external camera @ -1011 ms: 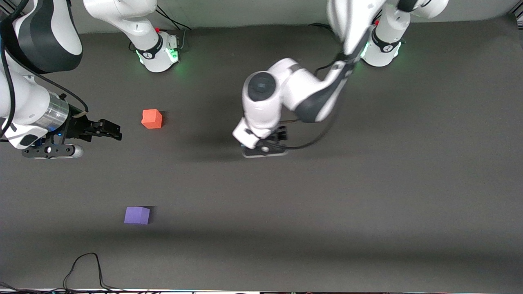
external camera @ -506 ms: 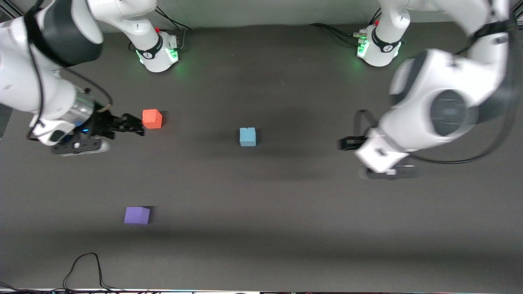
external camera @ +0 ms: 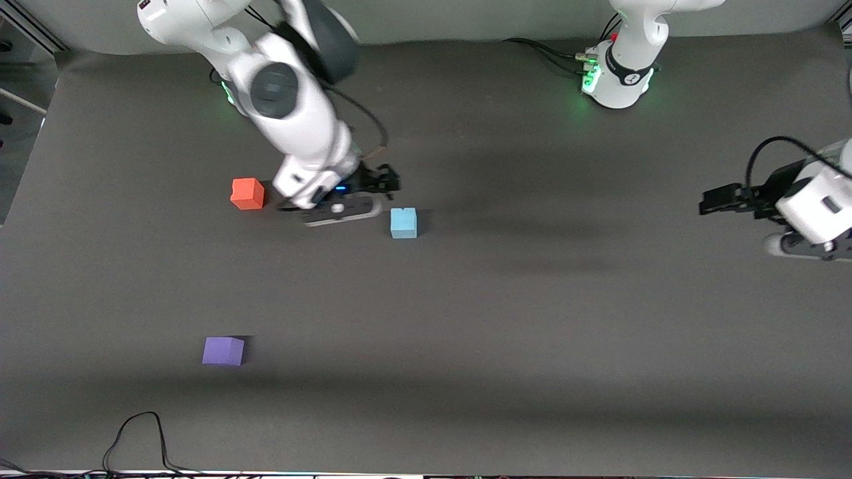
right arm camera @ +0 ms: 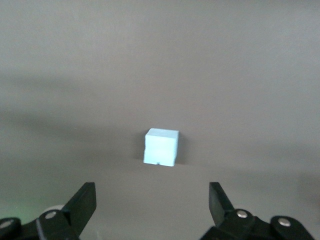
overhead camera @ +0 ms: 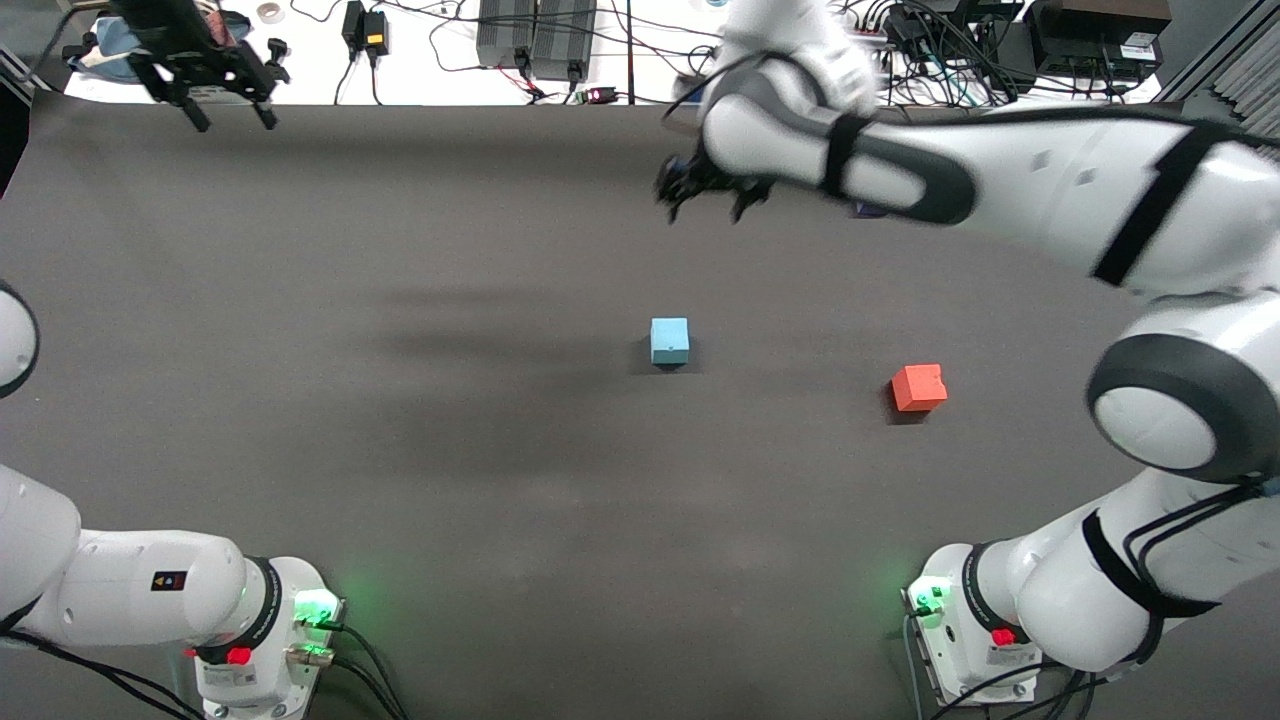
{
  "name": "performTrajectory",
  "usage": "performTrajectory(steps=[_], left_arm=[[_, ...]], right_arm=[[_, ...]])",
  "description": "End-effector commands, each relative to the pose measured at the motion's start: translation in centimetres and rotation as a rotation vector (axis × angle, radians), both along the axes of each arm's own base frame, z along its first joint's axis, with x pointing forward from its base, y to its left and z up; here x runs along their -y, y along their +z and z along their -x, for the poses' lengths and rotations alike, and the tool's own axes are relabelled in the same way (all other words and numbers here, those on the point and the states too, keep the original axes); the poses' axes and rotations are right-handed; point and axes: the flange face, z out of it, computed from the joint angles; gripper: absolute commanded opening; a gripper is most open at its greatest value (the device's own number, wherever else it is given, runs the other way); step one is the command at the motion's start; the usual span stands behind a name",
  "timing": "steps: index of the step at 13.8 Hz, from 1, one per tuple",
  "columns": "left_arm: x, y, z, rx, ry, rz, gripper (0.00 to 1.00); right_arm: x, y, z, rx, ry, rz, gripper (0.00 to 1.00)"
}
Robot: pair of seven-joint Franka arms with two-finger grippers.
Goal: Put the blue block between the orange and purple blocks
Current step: 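Lower the right gripper onto the light-blue block and close it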
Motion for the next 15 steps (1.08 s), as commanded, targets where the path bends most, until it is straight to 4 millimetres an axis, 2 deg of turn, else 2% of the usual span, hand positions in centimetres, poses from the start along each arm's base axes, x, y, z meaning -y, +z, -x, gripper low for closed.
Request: performTrajectory(steps=[1,3,4,7,8,10,15], left_arm=[[0.1,1.2,2.1,0.026,-0.029,-0.045,1.00],[0.0,2.0,2.8,0.044,-0.029,-0.050,1.00],[-0.2,2.6,2.9,0.053,-0.030,-0.070,1.00],[-0.9,3.4,2.9,0.068,-0.020,-0.086,1.00],[-0.8,3.5,2.9,0.067,-0.023,-0.087,1.00],[-1.0,4.0,3.0,0.073,-0.020,-0.086,1.00],[-0.3,4.3,3.0,0.080,-0.030,-0.085,1.00]], right_arm=[[-0.6,-5.8,2.4,0.032,-0.010,0.019,1.00],[-0.1,-10.3,4.5,0.065,-0.001,0.000,1.00],[0.1,-11.8,5.3,0.062,0.006,0.006,1.00],[-0.4,-16.0,5.4,0.056,-0.028,0.004,1.00],[-0.7,-17.5,5.6,0.060,-0.063,0.001,1.00],[-2.7,-20.5,7.3,0.076,-0.069,-0.011,1.00],[-2.7,-22.3,7.4,0.081,-0.074,-0.009,1.00]])
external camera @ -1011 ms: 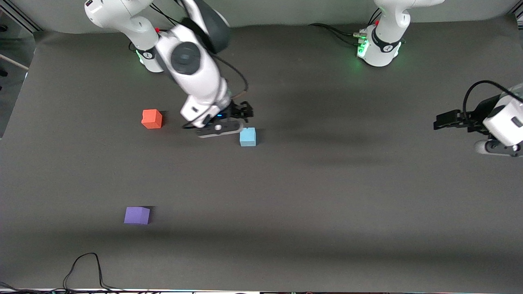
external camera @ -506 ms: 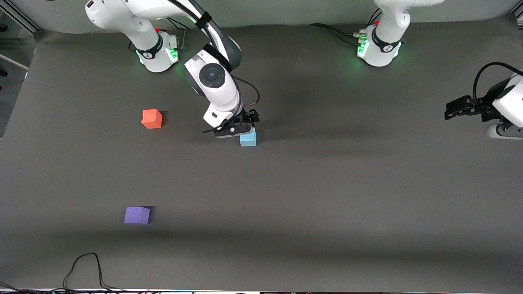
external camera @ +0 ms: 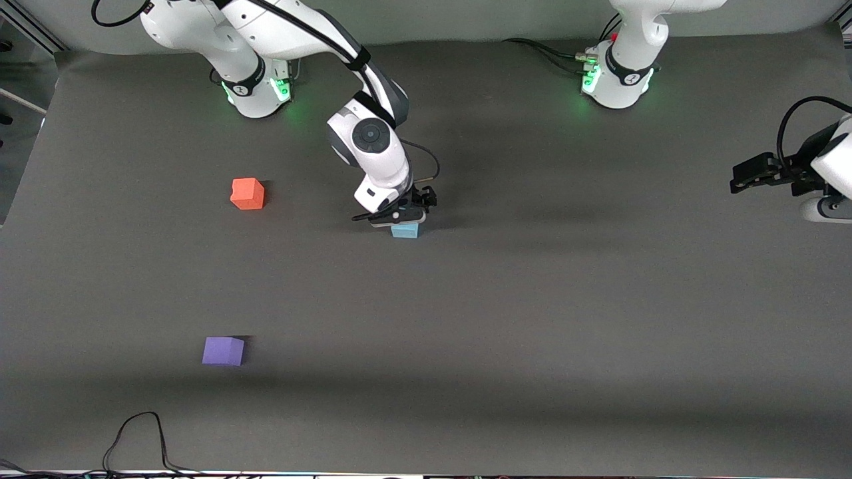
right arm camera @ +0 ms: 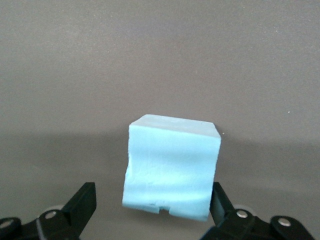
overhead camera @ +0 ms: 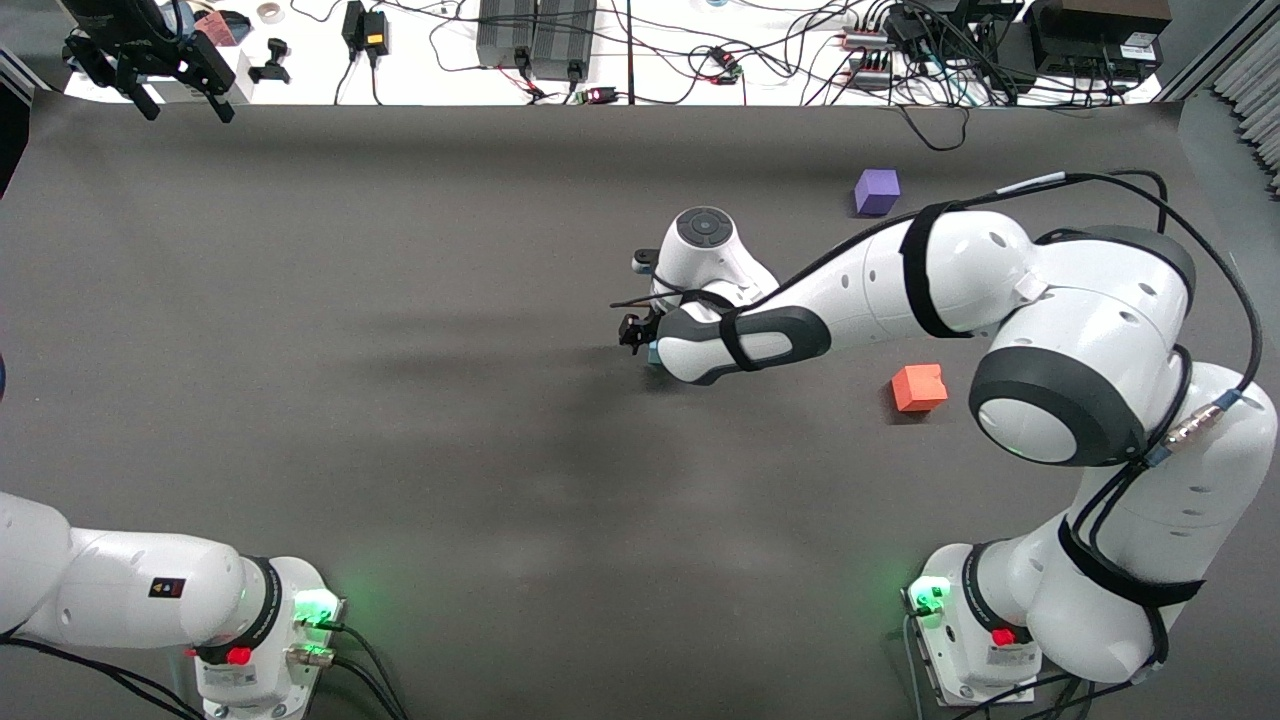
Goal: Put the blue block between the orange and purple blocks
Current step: 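Lower the right gripper onto the light-blue block and close it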
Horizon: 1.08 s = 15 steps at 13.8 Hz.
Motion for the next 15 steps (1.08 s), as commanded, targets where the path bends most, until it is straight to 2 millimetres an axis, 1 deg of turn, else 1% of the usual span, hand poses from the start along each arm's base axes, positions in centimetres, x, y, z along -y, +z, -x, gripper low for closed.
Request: performTrajectory(steps=[1,3,5,6,7,8,9,10,11,12,14,15], left_arm=[[0.3,0.7,0.6,0.016,-0.022,-0.013,1.00],[0.3,0.5,0.4,0.016,-0.022,-0.014,1.00],[0.3,0.4,0.4,0.015,-0.022,-0.014,1.00],[0.4,0.3,0.3,0.018,-0.023,-0.014,1.00],[0.7,0.2,0.3,0.016,-0.026,-0.014,1.00],[1.2,0.2,0.3,0.019,-0.031,-0.016,1.00],[1.6,0.0,0.2,0.020,-0.034,-0.017,1.00],[1.6,0.0,0.2,0.018,-0.034,-0.017,1.00],[1.6,0.0,0.2,0.018,-0.034,-0.018,1.00],[1.4,0.0,0.2,0.018,-0.031,-0.017,1.00],[1.3,0.0,0.2,0.018,-0.030,-0.017,1.00],[1.4,0.0,0.2,0.020,-0.031,-0.018,1.00]], right_arm=[[0.0,0.0,-0.3,0.018,-0.019,-0.002,1.00],[-0.1,0.0,-0.2,0.016,-0.020,-0.001,1.00],[0.0,0.2,-0.3,0.020,-0.021,-0.002,0.88],[-0.1,0.3,-0.3,0.021,-0.021,-0.003,0.69],[-0.2,0.4,-0.2,0.020,-0.018,-0.002,0.45],[-0.5,0.5,0.2,0.022,-0.008,-0.002,0.30],[-0.5,0.7,0.1,0.022,-0.008,-0.003,0.19],[-0.4,1.1,0.0,0.024,-0.011,-0.004,0.14],[-0.4,2.0,-0.1,0.024,-0.010,-0.005,0.14],[0.2,3.1,-0.4,0.009,-0.015,0.012,0.14],[2.2,7.0,-1.5,-0.018,-0.013,0.053,0.14],[3.9,9.1,-2.4,-0.030,0.007,0.071,0.14]])
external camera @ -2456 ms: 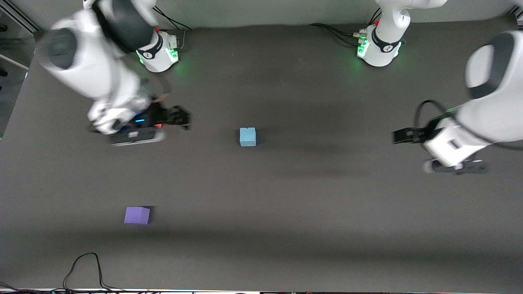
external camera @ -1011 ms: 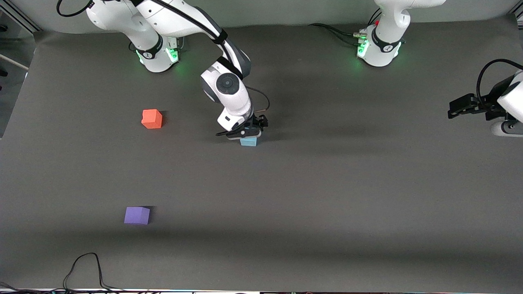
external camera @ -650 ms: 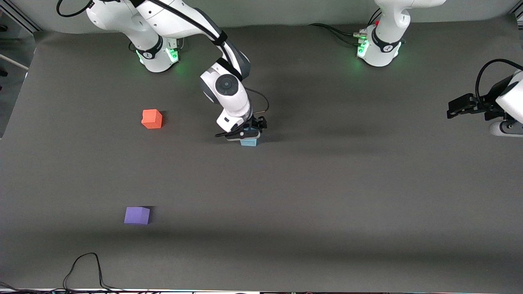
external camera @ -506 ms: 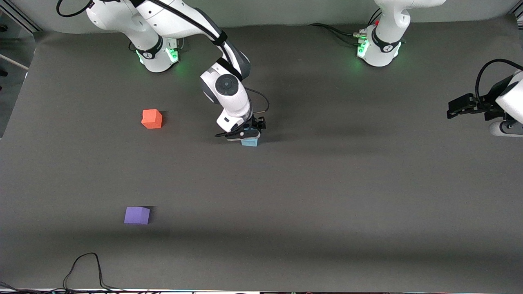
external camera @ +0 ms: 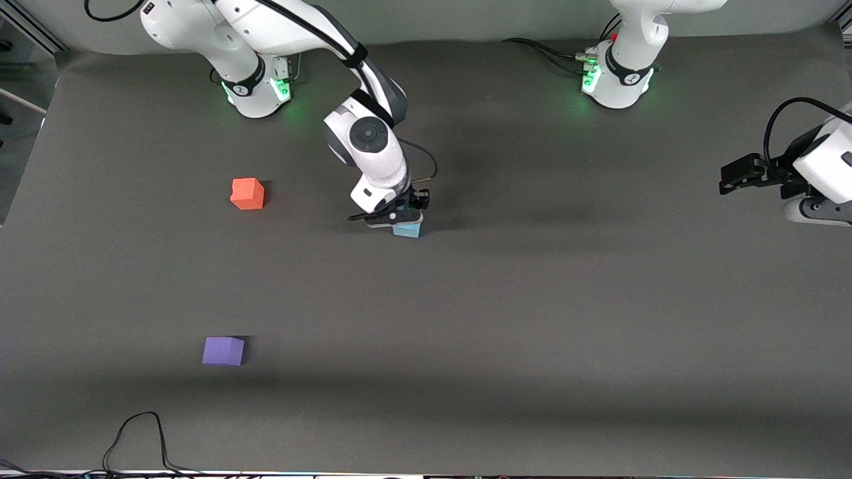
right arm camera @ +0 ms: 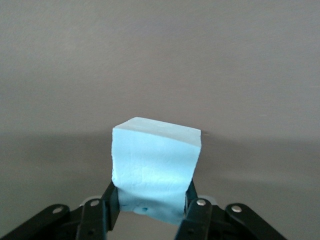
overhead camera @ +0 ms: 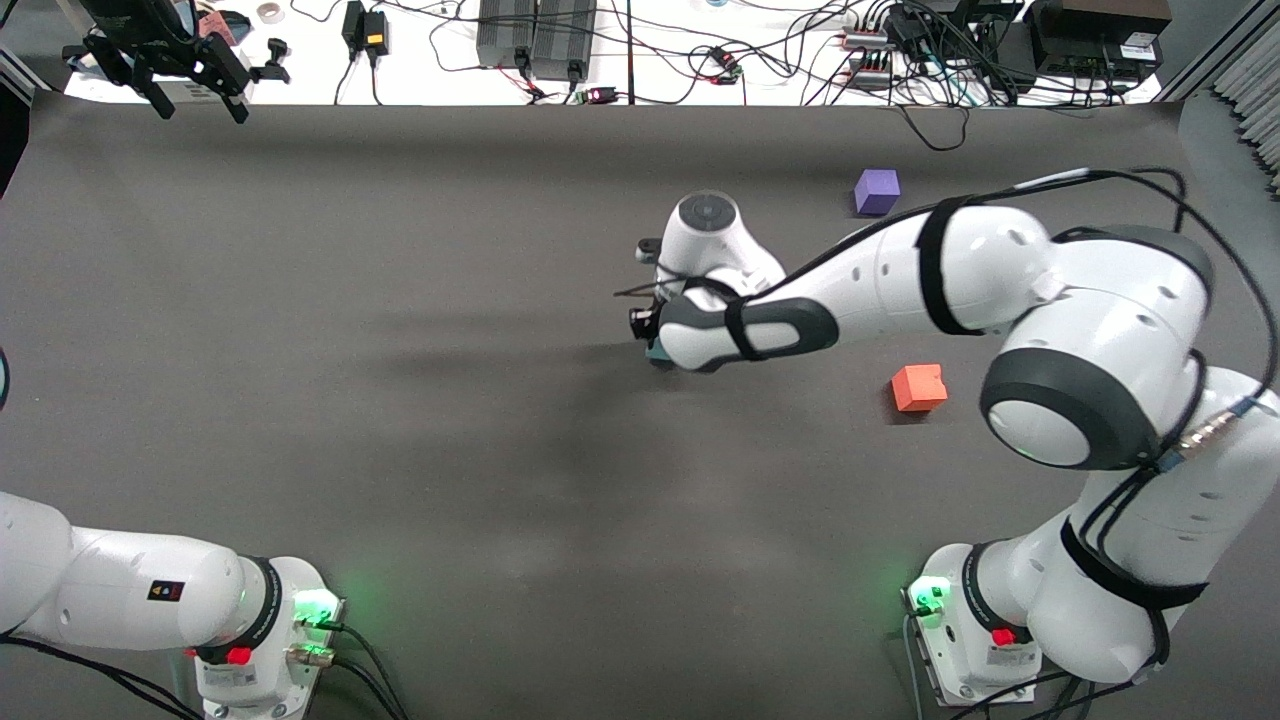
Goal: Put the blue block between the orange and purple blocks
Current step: 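Carry the block with the right gripper between the orange and purple blocks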
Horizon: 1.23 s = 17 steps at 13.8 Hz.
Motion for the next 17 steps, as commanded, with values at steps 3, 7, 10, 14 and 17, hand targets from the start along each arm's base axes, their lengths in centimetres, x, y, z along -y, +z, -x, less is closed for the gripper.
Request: performTrajectory(steps=[3,7,10,14,17], left_arm=[[0.0,0.1,0.3,0.013,-0.005,-0.017,1.00],[-0.4,0.0,0.2,0.013,-0.010,-0.017,1.00],[-0.4,0.0,0.3,0.012,-0.017,-0.026,1.00],[-0.6,-0.1,0.2,0.015,-0.035,-0.022,1.00],[-0.5,0.0,0.1,0.019,-0.036,-0.022,1.00]], right_arm=[[9.6,11.6,-3.4,-0.009,0.060,0.021,0.14],[24.5,17.3,-5.8,-0.055,0.090,-0.044,0.14],[32.9,13.6,-8.6,-0.073,0.046,-0.003,0.14],[39.1,6.6,-8.7,-0.001,0.123,0.028,0.14],[41.5,2.3,-8.9,0.004,0.084,0.028,0.14]])
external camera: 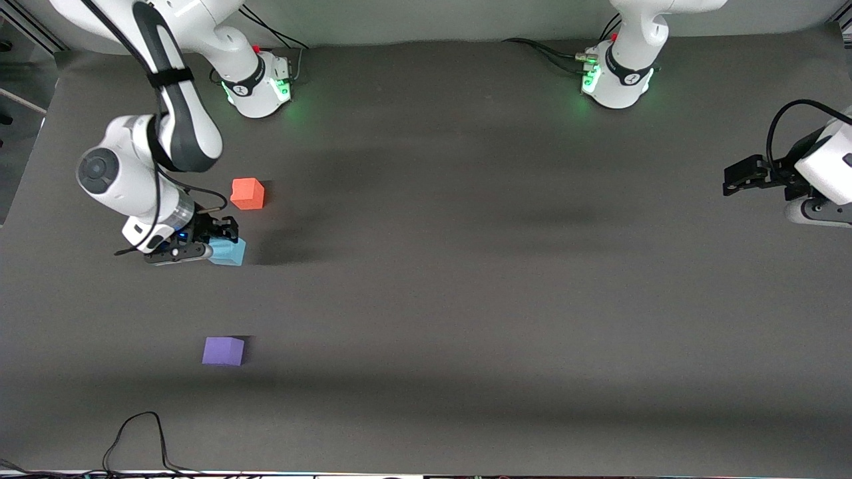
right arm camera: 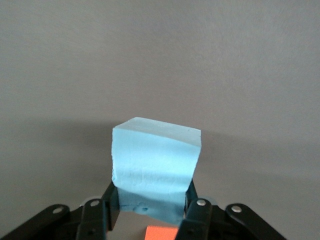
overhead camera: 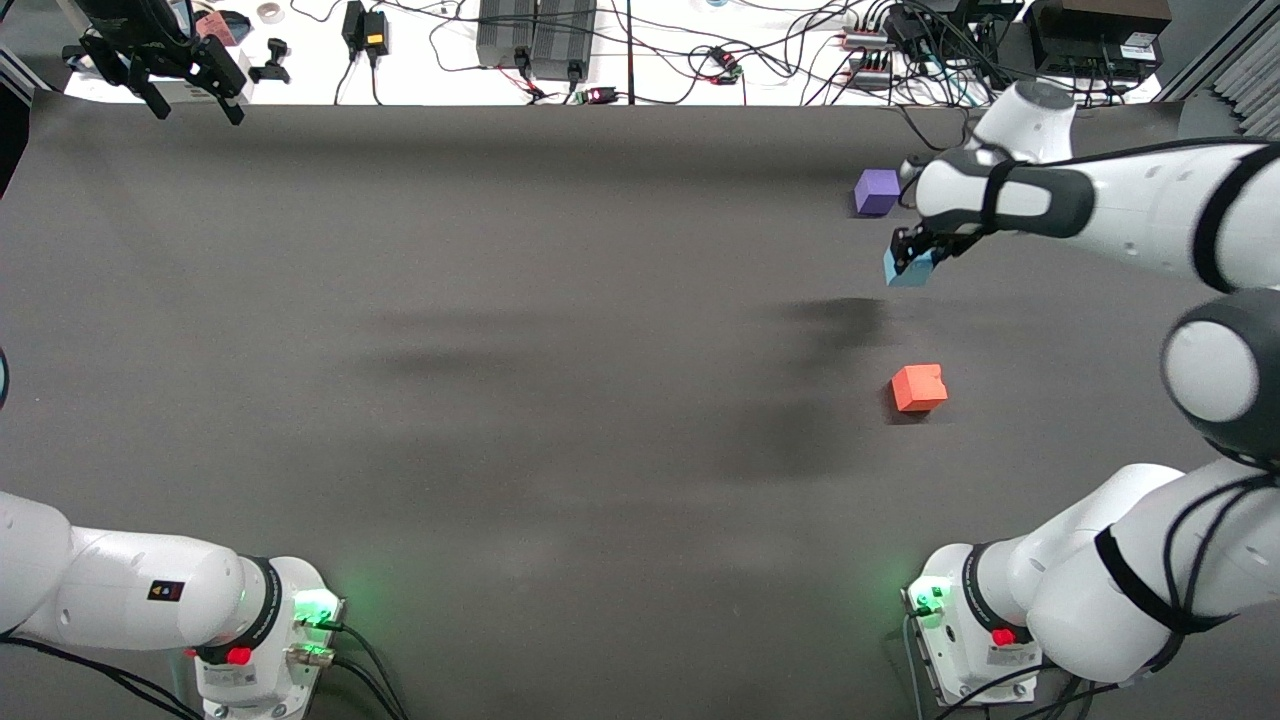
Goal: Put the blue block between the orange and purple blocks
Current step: 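Carry the block with the right gripper between the orange and purple blocks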
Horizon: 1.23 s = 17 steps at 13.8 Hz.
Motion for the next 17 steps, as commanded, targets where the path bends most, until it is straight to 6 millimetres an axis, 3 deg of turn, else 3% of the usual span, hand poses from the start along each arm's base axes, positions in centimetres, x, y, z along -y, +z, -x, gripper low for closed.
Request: performTrajectory(steps=[1,4,7,8,9,10,11,15,17], left_arm=[[0.0,0.3,0.2,0.019,-0.022,-0.009,1.00],[0.0,0.4,0.0,0.034,-0.022,-0.008,1.00],[-0.1,0.4,-0.1,0.036,-0.022,-0.008,1.00],[-0.1,0.4,-0.1,0.037,-0.022,-0.010,1.00],[0.0,0.4,-0.1,0.037,-0.024,-0.008,1.00],[-0.1,0.4,-0.1,0.037,-0.022,-0.010,1.00],[-0.1,0.4,-0.1,0.037,-0.022,-0.008,1.00],[-0.1,0.4,-0.1,0.037,-0.025,-0.008,1.00],[-0.1,0.4,-0.1,0.036,-0.027,-0.008,1.00]], right_arm=[[2.7,-3.9,-0.7,0.019,0.011,-0.010,0.14],[3.7,-7.6,-0.3,0.034,0.036,-0.102,0.15],[3.2,-7.8,-0.2,0.035,0.024,-0.112,0.16],[3.1,-8.0,-0.2,0.032,0.024,-0.111,0.22],[3.1,-8.1,-0.2,0.030,0.025,-0.109,0.35],[3.1,-8.1,-0.2,0.030,0.025,-0.109,0.82],[3.1,-7.9,-0.2,0.034,0.026,-0.113,1.00],[2.8,-4.9,-0.6,0.059,0.025,-0.179,1.00],[3.7,-1.7,-1.2,0.076,0.002,-0.198,1.00]])
